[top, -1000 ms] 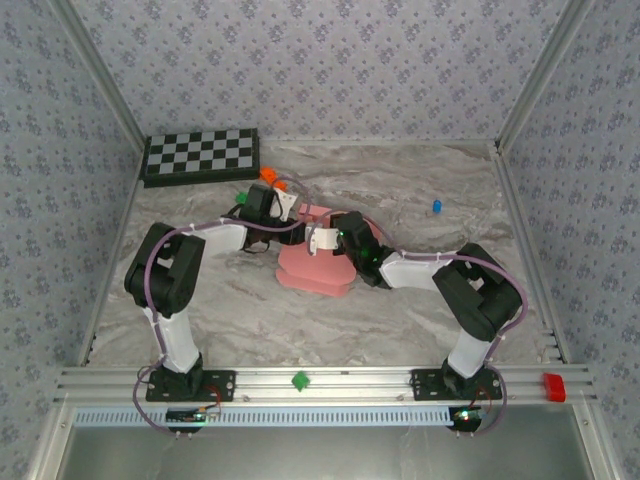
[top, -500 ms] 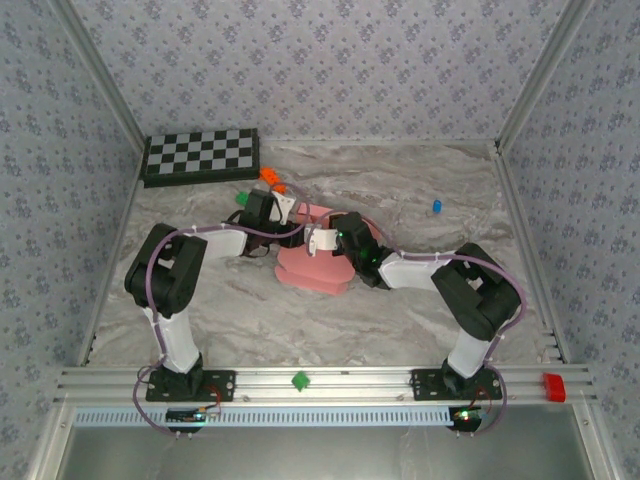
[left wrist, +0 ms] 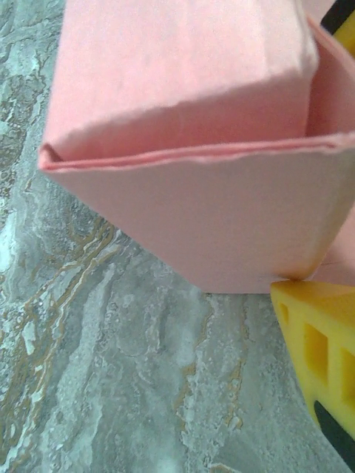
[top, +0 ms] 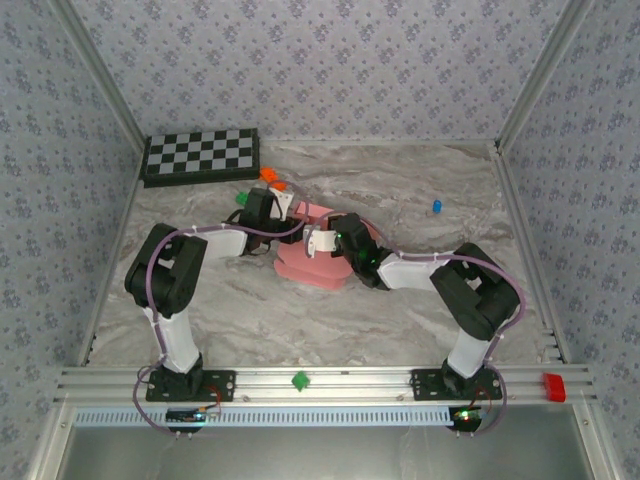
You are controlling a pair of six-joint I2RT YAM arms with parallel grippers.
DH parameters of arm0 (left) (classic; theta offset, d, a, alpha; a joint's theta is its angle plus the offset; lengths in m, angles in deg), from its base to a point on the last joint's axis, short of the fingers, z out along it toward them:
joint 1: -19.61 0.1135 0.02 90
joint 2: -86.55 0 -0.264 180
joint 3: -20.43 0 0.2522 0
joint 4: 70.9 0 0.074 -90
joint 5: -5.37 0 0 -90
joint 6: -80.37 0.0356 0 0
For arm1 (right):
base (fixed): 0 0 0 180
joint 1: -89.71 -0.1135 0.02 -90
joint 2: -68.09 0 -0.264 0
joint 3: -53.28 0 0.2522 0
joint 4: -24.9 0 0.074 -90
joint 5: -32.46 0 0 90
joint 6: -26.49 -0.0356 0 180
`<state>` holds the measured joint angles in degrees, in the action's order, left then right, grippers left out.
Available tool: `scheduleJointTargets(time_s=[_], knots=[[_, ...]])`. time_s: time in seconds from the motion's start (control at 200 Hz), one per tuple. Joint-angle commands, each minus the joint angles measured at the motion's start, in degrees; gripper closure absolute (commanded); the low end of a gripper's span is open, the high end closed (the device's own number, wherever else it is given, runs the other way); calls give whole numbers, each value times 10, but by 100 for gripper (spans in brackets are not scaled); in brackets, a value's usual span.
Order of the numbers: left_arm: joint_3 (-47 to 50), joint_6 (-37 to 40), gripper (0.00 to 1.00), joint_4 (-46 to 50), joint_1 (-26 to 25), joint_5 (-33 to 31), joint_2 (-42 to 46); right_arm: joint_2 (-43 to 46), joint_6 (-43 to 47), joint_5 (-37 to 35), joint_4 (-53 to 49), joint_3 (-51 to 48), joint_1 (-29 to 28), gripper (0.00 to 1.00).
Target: Fold the paper box
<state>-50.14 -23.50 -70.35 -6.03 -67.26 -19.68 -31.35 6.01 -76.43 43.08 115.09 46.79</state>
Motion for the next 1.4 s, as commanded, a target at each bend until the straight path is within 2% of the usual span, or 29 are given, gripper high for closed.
scheduleJointTargets(time_s=[0.0,0.23,0.47,0.685,0.805,1.064,1.394], knots=[[-12,-13,59,-38,-5,-16,-1,-15,0,3,-13,8,-7,100],[-15,-12,62,-47,-18,-45,-11,-18,-3,3,-17,15,-7,100],[-11,-5,70,-54,-27,-67,-16,-19,-13,4,-31,26,-1,100],[-8,-7,72,-55,-28,-96,-12,-17,-29,11,-53,40,5,100],[-8,-6,72,-60,-29,-99,-12,-17,-39,19,-68,47,8,100],[-15,5,63,-75,-27,-82,-24,-19,-56,47,-115,64,19,100],[-25,-12,70,-91,-22,-81,-44,-25,-65,52,-129,72,20,100]])
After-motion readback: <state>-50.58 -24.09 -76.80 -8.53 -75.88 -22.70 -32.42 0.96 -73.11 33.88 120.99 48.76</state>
